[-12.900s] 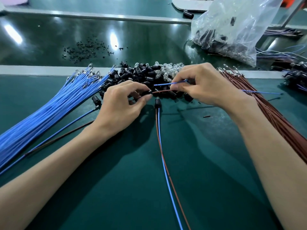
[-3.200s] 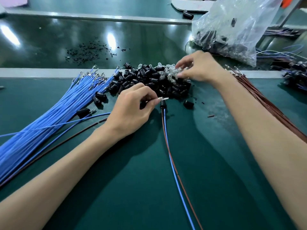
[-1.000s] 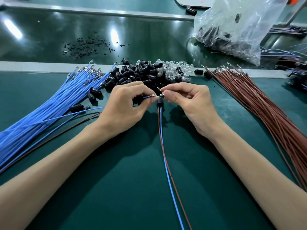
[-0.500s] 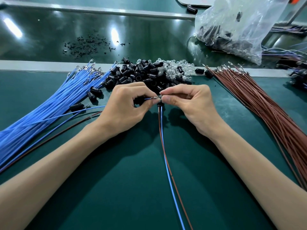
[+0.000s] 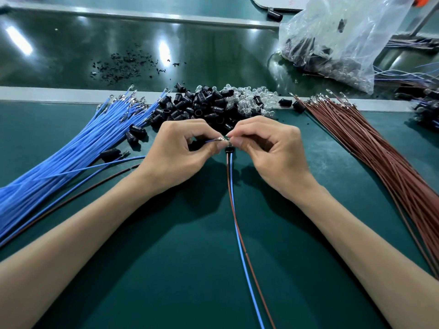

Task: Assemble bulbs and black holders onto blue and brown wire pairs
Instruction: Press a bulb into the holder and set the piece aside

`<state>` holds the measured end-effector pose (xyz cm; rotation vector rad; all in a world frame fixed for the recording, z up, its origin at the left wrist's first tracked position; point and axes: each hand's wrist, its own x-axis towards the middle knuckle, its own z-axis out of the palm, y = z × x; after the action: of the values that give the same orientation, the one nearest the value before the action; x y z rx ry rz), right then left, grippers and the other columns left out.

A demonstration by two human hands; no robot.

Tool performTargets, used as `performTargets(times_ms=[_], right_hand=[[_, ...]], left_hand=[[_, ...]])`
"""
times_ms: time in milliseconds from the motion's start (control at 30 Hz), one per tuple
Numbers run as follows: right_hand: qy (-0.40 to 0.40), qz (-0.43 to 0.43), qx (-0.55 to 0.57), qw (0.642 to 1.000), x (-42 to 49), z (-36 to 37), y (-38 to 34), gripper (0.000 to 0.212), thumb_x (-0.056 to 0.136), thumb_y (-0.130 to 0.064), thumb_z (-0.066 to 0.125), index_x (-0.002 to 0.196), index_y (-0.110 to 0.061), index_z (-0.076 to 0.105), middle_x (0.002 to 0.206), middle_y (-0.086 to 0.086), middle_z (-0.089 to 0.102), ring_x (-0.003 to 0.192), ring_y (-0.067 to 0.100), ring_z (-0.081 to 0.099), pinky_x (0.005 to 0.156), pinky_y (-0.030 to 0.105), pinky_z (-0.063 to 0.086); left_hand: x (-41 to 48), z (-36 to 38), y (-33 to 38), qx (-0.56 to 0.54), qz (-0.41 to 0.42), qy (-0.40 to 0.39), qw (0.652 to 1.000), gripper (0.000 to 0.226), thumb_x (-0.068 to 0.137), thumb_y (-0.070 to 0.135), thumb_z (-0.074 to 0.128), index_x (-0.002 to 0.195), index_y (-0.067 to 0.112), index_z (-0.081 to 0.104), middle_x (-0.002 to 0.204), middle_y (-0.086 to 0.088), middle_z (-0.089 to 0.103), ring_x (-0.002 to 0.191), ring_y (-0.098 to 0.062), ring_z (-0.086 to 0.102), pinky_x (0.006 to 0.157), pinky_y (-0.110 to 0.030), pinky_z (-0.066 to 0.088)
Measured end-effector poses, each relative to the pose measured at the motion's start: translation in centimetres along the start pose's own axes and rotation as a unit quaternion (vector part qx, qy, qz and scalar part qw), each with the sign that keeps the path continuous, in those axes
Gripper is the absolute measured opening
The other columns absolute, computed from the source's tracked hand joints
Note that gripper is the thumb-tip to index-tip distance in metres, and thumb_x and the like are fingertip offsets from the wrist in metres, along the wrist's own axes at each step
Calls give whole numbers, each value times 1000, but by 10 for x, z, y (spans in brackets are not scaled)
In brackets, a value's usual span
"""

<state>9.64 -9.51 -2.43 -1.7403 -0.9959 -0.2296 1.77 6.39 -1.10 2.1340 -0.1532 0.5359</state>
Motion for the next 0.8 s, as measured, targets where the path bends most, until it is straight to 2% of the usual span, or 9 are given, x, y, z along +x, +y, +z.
performTargets(times_ms=[67, 200, 367, 467, 567, 633, 700, 800], right_hand=[[1, 20, 11, 1000, 0, 0, -1, 11, 81, -1, 72, 88, -9, 73, 82, -6, 67, 76, 2, 63, 74, 14, 47], [25, 69, 58, 996, 0, 0, -3, 16, 80, -5, 74, 90, -18, 71, 82, -11, 69, 75, -1, 65, 75, 14, 48], [37, 77, 69, 994, 1, -2, -4, 15, 80, -7, 75, 89, -17, 71, 82, -10, 69, 75, -1, 64, 75, 13, 47], [21, 60, 83, 995, 1, -2, -5, 19, 79, 0, 74, 93, -14, 70, 87, -6, 68, 78, -1, 64, 75, 12, 47], [14, 30, 77, 996, 1, -1, -5, 22, 79, 4, 72, 95, -12, 70, 89, -3, 66, 81, 1, 63, 76, 13, 48], [16, 21, 72, 997, 0, 1, -5, 22, 79, 3, 73, 94, -13, 70, 87, -4, 67, 80, 2, 64, 75, 14, 49], [19, 32, 83, 996, -1, 2, -6, 24, 79, 0, 73, 95, -17, 69, 86, -7, 69, 80, 4, 67, 76, 16, 51], [35, 34, 93, 994, -1, 3, -8, 26, 78, -1, 75, 96, -20, 68, 85, -6, 71, 79, 8, 70, 77, 20, 53]], left_hand=[[-1, 0, 0, -9, -9, 5, 1000, 2, 83, 11, 72, 85, 11, 72, 75, 11, 64, 68, -2, 58, 68, -18, 42], [-2, 1, 2, -62, -52, 32, 996, 12, 77, 27, 72, 86, 32, 67, 79, 5, 69, 72, -18, 64, 67, -30, 47], [-1, -1, 5, -121, -47, 34, 991, 5, 81, 19, 69, 85, 21, 67, 82, -1, 67, 69, -16, 69, 73, -45, 56], [0, 0, 5, -123, -79, 47, 988, 9, 80, 25, 64, 83, 17, 65, 76, -2, 66, 67, -6, 66, 74, -36, 57], [2, 0, 4, -126, -106, 48, 985, 3, 84, 19, 65, 82, 16, 64, 73, -2, 65, 63, 0, 62, 69, -23, 54], [4, 0, 5, -122, -124, 39, 984, 5, 84, 14, 67, 81, 17, 64, 71, 2, 65, 62, 2, 60, 66, -19, 51], [5, 0, 7, -151, -145, 28, 977, 4, 79, 19, 69, 79, 17, 66, 66, 9, 65, 61, 1, 58, 64, -14, 47], [7, -3, 10, -210, -181, 11, 961, 15, 71, 27, 69, 78, 14, 67, 63, 10, 63, 60, -2, 53, 61, -12, 43]])
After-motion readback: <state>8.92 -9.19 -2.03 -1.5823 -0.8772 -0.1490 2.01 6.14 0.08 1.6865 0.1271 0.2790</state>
